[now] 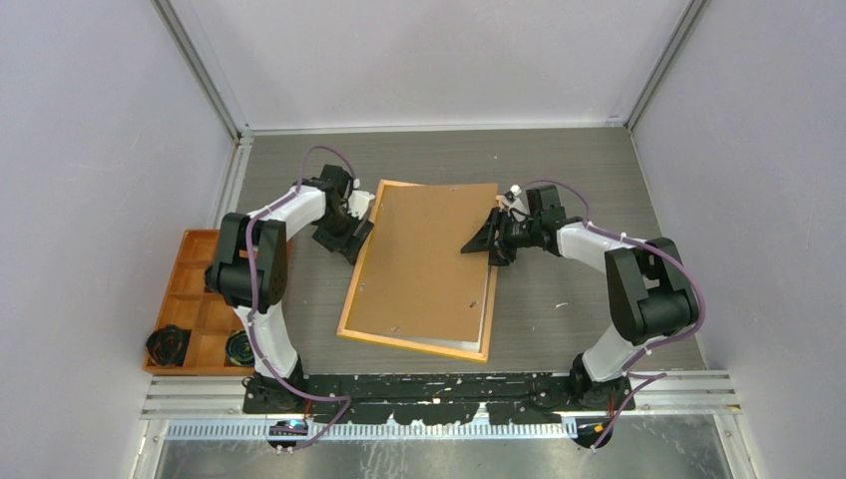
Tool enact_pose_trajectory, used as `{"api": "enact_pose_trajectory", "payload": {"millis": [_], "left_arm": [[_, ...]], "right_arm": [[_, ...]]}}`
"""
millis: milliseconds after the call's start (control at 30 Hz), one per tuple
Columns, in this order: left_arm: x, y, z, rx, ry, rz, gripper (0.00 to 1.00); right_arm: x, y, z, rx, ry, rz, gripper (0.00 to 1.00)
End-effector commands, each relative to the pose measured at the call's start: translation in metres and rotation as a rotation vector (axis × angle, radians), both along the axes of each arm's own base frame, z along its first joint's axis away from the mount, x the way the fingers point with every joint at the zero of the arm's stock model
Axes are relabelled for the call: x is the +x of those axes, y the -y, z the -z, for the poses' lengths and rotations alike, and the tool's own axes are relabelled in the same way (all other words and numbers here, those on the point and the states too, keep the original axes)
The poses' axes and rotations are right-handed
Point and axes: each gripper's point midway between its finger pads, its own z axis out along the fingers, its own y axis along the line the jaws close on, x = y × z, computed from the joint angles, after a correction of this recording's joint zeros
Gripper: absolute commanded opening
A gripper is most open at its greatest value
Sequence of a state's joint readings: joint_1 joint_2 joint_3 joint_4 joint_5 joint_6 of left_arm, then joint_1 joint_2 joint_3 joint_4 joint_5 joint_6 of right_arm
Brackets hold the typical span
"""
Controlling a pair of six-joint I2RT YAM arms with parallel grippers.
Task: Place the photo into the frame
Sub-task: Place the photo frame item in the photo frame.
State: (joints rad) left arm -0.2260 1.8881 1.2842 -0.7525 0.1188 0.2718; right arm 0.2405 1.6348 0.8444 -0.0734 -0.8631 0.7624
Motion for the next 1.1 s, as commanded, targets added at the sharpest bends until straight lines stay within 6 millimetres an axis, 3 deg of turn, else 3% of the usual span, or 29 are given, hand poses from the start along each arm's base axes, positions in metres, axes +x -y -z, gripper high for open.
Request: {"api": "enact_pose_trajectory", "payload": {"millis": [0,100,167,200,467,633,767,933,1067], "left_arm": [[-0.007,0.013,-0.014,-0.072,0.015,0.033,0.71],[-0.008,0.011,-0.014,-0.070,0.016,0.034,0.71],[-0.008,0.010,-0.016,-0.072,0.019,0.030,0.71],[-0.008,0.009,-0.017,-0.074,0.021,0.027,0.71],[0.002,-0.007,-0.022,-0.102,0.021,-0.028,0.70],[0.001,-0.008,-0.027,-0.104,0.038,-0.025,0.71],[0.000,-0.010,-0.025,-0.095,0.032,-0.024,0.71],[-0.002,-0.009,-0.023,-0.102,0.026,-0.019,0.71],[-0.007,-0.006,-0.021,-0.118,0.012,-0.004,0.71]], "right_arm": [[0.011,-0.002,-0.009,-0.070,0.066,0.008,0.56],[0.011,0.003,-0.005,-0.167,0.066,0.005,0.71],[0.011,0.002,-0.008,-0.222,0.080,-0.004,0.96],[0.010,0.005,-0.007,-0.249,0.079,-0.005,0.99],[0.003,0.020,-0.004,-0.483,0.057,-0.021,1.00],[0.002,0.033,0.007,-0.650,0.030,-0.025,1.00],[0.003,0.040,0.004,-0.754,0.038,-0.022,1.00],[0.012,0.053,-0.020,-0.831,0.104,0.031,1.00],[0.033,0.062,-0.063,-0.812,0.268,0.193,1.00]]}}
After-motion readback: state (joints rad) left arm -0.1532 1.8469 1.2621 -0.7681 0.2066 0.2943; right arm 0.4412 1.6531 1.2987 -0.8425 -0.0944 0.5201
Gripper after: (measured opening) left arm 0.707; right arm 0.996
